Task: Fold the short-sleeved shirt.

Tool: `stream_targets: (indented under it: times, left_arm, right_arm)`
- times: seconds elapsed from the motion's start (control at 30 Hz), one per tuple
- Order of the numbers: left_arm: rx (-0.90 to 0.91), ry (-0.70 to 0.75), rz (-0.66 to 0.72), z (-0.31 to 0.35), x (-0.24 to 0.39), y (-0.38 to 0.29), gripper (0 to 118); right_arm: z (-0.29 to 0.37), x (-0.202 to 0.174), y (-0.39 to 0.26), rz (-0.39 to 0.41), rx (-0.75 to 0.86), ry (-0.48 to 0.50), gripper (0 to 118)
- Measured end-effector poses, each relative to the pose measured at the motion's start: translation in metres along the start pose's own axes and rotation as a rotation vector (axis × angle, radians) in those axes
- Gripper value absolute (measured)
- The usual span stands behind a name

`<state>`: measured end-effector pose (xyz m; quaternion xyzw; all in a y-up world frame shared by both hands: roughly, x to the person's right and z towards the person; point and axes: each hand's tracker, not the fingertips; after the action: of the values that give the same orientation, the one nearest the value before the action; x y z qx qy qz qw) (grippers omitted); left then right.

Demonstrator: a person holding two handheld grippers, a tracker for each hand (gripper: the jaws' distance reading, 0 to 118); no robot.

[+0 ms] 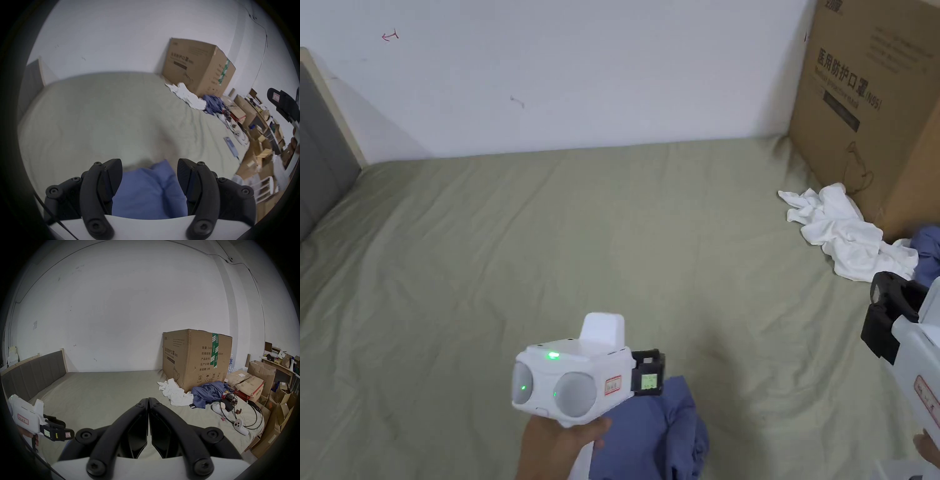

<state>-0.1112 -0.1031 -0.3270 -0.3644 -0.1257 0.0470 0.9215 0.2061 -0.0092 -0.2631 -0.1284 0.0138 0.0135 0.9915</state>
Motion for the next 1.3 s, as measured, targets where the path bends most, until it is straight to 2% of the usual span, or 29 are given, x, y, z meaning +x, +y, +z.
stream_targets:
  times: [0.07,0.2,0.23,0.27,0.3,0.53,0.8,1.13,1.3]
  left_arm:
    - [0.051,0.033,-0.012,0.002,-0.009,-0.011,73]
    - [0.103,0.061,-0.011,-0.001,-0.018,-0.033,54]
    - [0.111,0.072,0.0,-0.005,-0.019,-0.039,30]
    - [0.111,0.07,0.004,-0.008,-0.02,-0.044,13]
    - [0.113,0.071,0.016,-0.011,-0.019,-0.049,2]
    - [0.084,0.054,-0.003,-0.039,0.001,-0.076,0]
    - [-0.062,0.029,-0.082,-0.086,0.049,-0.103,0]
    - [-0.095,-0.003,-0.151,-0.113,0.079,-0.109,0]
    - [-0.028,-0.013,-0.102,-0.093,0.072,-0.103,0]
  right_arm:
    - [0.0,-0.002,0.001,0.001,0.004,0.005,0]
    - [0.0,-0.004,0.001,0.003,0.005,0.013,0]
    - [0.0,-0.005,0.001,0.004,0.003,0.014,0]
    - [0.0,-0.005,0.001,0.005,0.003,0.015,0]
    - [0.0,-0.005,0.0,0.006,0.001,0.015,0]
    - [0.0,0.0,-0.003,0.017,-0.015,0.01,0]
    - [-0.003,0.015,-0.007,0.018,-0.036,-0.016,0]
    - [-0.005,0.027,-0.012,0.012,-0.052,-0.043,0]
    - [-0.004,0.029,-0.012,0.016,-0.048,-0.043,0]
